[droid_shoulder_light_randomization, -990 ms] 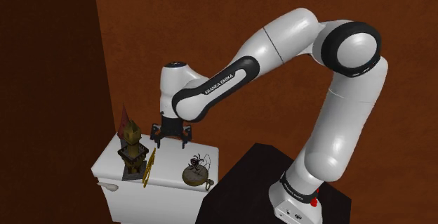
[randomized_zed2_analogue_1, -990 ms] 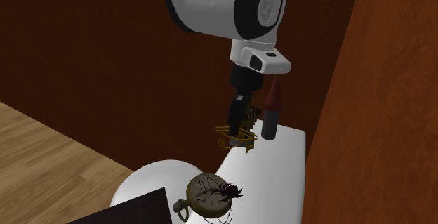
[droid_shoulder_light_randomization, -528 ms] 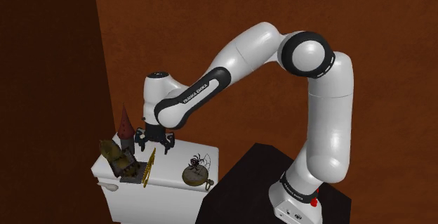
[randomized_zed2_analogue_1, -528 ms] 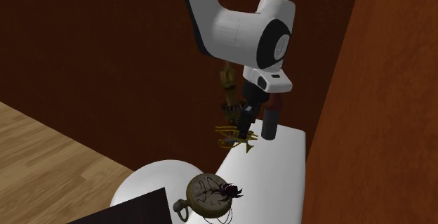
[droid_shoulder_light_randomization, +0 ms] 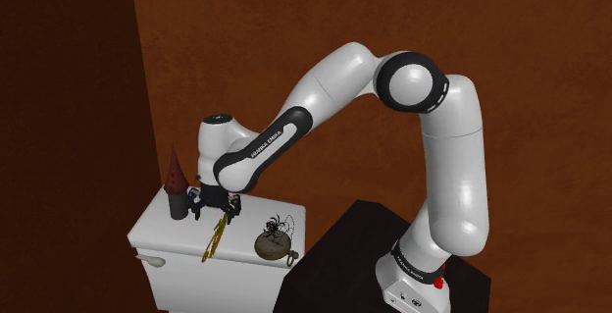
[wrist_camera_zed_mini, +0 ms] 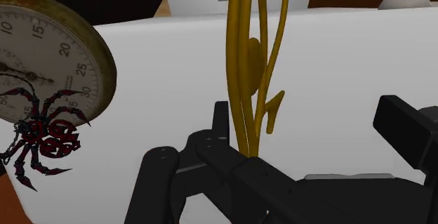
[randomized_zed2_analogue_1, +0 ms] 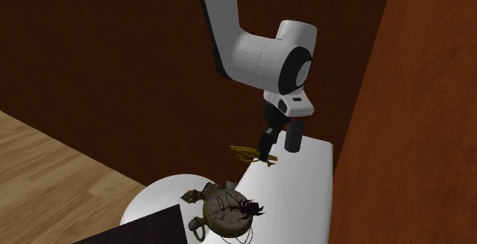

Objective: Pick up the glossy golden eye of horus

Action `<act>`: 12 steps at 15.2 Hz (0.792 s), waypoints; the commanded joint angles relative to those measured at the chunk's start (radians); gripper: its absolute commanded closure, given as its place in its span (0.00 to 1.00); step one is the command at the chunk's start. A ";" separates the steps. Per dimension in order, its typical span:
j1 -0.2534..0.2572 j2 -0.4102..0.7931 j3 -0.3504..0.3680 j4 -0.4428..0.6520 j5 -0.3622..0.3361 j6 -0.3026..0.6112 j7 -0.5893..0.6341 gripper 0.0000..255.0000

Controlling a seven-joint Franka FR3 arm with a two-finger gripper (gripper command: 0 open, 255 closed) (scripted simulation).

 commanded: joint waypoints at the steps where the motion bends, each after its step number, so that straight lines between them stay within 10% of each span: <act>1: 0.001 0.006 -0.002 0.002 -0.002 0.004 0.001 0.00; 2: 0.002 0.007 -0.002 0.003 -0.002 0.004 0.001 1.00; 12: -0.002 -0.006 0.002 0.000 0.002 -0.005 -0.001 1.00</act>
